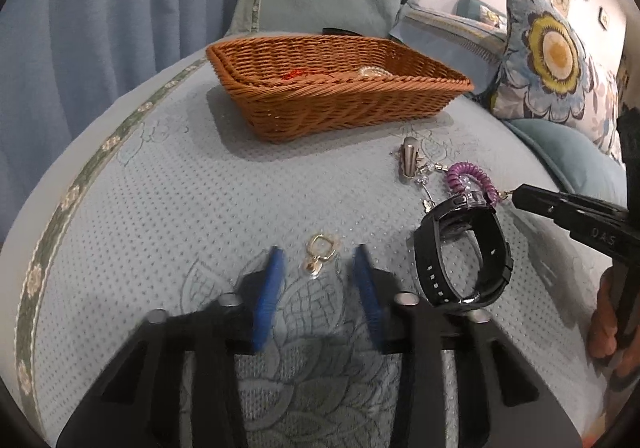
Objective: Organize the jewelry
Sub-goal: 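Grasp the gold pendant with the right tool while the left grasps the gold clasp, then carry both gold pieces over the basket and open both tools, then lower the left tool onto the black watch and close it, then grasp the clear bead keychain with the right tool while the left holds the watch, then carry the watch and keychain into the basket and open both tools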
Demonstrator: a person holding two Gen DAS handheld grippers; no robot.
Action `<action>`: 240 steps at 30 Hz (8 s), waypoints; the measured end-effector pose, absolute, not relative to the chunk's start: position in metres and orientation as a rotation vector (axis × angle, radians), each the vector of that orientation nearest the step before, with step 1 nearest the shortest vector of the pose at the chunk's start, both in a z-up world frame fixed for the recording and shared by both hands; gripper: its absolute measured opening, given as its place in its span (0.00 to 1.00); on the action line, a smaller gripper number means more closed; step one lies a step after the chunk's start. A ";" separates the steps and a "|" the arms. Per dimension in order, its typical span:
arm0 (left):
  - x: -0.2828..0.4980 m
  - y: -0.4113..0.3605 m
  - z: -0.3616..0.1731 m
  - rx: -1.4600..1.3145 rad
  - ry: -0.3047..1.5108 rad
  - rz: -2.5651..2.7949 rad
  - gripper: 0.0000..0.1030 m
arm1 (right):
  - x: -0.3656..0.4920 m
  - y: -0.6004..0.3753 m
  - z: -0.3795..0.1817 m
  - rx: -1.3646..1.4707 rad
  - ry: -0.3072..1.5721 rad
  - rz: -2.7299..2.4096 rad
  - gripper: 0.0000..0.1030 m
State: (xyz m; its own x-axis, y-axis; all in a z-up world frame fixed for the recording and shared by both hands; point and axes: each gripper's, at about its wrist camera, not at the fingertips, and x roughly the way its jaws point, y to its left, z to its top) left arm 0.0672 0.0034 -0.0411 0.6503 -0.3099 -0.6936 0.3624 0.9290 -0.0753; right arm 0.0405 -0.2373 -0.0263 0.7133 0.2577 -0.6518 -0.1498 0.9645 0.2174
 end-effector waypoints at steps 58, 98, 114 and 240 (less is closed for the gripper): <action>0.066 0.011 0.030 -0.097 0.472 -0.464 0.08 | 0.038 -0.248 0.041 0.179 0.537 0.229 0.12; 0.184 -0.013 0.023 -0.153 0.505 -0.443 0.42 | 0.210 -0.243 0.027 0.263 0.621 0.270 0.32; 0.125 -0.005 0.022 -0.181 0.466 -0.504 0.44 | 0.146 -0.232 0.045 0.237 0.527 0.314 0.32; 0.105 0.008 0.067 -0.187 0.498 -0.440 0.09 | 0.103 -0.233 0.117 0.195 0.488 0.347 0.07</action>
